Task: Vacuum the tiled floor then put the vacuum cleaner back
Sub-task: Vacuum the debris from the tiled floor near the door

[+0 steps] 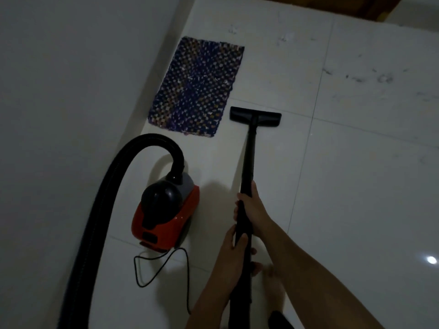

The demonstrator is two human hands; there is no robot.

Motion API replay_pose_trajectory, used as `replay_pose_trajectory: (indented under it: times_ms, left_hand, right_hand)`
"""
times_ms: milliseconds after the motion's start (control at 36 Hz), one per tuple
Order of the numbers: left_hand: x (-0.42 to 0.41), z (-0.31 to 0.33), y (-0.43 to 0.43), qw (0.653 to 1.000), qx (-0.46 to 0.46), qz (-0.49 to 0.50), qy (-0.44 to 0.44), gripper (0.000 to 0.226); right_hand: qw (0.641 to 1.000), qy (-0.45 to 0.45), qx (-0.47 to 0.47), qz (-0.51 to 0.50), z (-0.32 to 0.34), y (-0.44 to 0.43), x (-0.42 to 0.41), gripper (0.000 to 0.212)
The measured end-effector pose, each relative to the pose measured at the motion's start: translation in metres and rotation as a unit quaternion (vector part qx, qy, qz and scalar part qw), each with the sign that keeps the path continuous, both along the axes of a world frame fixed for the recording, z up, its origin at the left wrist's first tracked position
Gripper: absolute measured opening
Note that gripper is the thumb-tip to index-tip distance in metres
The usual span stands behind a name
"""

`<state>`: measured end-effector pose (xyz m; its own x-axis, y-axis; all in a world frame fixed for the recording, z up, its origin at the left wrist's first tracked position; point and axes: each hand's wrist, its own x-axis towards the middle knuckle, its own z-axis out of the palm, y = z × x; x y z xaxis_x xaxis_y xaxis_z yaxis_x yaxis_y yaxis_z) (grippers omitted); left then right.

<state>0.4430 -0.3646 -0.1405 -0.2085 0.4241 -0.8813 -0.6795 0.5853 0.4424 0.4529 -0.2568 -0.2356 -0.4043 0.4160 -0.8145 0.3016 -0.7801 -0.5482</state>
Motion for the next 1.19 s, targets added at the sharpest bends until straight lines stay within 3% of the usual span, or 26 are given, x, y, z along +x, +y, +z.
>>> replay_pose_trajectory:
  times_ms: [139,528,667,972,1194]
  left_hand:
    - [-0.006,-0.001,0.050,0.997,-0.012,-0.066,0.044,0.041]
    - [-0.079,0.020,0.163,0.999,0.026,-0.024,-0.029,0.035]
    - [-0.124,0.011,0.213,0.999,0.019,-0.049,0.007,0.037]
    - [-0.205,0.009,0.311,0.997,0.058,-0.039,0.018,0.014]
    - [-0.246,0.010,0.355,0.993,0.079,-0.069,0.050,0.023]
  right_hand:
    - [0.999,-0.029,0.002,0.029,0.000,0.050,-0.010,0.071]
    - [0.994,-0.081,0.024,0.070,0.018,0.175,-0.079,0.072]
    - [0.992,-0.101,0.043,0.063,0.012,0.226,-0.125,0.071]
    - [0.989,-0.113,0.055,0.074,0.007,0.326,-0.209,0.065]
    - [0.987,-0.124,0.057,0.086,0.005,0.371,-0.248,0.068]
